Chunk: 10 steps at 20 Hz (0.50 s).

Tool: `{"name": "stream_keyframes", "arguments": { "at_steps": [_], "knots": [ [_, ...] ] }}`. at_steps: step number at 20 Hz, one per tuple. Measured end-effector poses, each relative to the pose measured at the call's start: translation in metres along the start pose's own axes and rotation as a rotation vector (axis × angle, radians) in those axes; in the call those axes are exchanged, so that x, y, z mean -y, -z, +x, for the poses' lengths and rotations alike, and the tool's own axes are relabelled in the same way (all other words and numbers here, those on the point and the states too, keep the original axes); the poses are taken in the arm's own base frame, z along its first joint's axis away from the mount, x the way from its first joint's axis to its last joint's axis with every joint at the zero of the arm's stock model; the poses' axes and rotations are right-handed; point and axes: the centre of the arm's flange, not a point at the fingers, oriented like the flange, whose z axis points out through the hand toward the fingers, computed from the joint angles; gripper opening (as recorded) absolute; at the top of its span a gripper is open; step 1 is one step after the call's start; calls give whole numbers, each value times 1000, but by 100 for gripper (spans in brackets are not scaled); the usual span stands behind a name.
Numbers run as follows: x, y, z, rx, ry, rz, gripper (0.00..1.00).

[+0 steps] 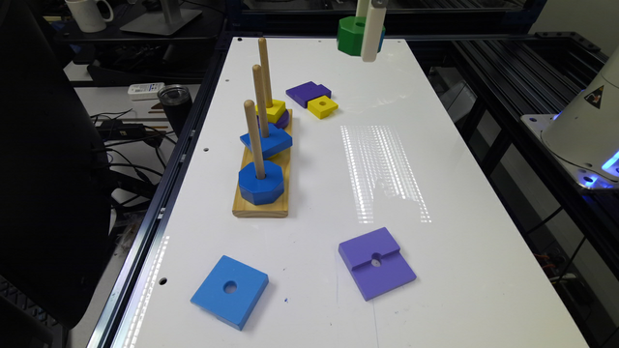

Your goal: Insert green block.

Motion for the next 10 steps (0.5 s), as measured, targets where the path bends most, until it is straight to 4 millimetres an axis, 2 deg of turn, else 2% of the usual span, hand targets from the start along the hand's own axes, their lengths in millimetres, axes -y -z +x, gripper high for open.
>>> {"name": "stream_keyframes", "arguments": {
  "at_steps": [10],
  "knots": [
    [38,-5,6,-4,0,13,0]
  ]
}}
